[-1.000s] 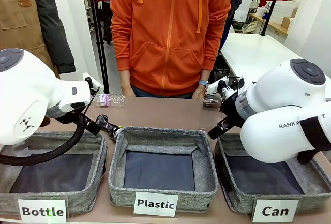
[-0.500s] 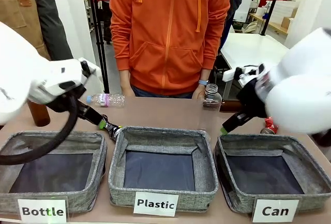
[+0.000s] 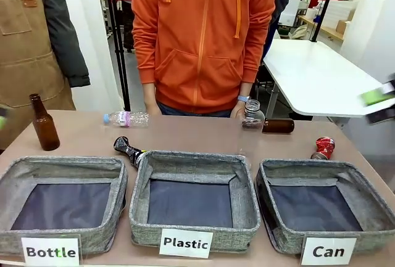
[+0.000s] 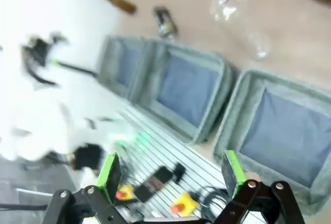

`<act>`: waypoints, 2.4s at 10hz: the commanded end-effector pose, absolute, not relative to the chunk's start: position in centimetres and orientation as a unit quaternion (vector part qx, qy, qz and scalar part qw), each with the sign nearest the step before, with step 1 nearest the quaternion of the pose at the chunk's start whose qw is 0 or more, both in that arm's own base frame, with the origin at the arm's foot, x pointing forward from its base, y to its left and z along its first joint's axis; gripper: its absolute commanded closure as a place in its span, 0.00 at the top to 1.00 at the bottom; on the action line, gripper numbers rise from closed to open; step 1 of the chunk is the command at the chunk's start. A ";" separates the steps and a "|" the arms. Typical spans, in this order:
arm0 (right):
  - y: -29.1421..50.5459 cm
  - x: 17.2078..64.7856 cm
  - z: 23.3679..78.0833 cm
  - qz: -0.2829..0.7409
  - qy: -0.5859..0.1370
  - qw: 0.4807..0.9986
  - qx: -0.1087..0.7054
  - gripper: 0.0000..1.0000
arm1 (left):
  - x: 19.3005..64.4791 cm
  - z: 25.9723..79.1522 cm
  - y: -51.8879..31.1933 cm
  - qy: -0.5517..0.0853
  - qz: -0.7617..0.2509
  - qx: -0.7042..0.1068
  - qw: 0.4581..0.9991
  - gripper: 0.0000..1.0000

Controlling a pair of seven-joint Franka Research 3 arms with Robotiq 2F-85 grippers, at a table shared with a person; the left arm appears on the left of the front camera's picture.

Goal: Sort the can waste into the basket.
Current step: Pick up the can waste from the table and place it in the right Fabric basket.

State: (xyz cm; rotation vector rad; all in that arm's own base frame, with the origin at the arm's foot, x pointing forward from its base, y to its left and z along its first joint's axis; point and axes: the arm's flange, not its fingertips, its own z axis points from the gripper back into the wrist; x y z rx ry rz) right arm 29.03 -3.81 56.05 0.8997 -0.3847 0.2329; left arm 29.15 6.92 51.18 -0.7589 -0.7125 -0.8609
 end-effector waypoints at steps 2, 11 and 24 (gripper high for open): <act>-15.8 28.1 52.1 0.052 -0.268 0.772 0.574 1.00 | 24.5 42.7 15.2 -0.384 -0.246 -0.485 0.746 1.00; -21.0 25.5 48.8 -0.023 -0.306 0.745 0.592 1.00 | 24.8 41.6 20.3 -0.399 -0.158 -0.532 0.730 1.00; -21.0 25.5 48.8 -0.023 -0.306 0.745 0.592 1.00 | 36.9 48.5 4.1 -0.217 -0.270 -0.342 0.873 1.00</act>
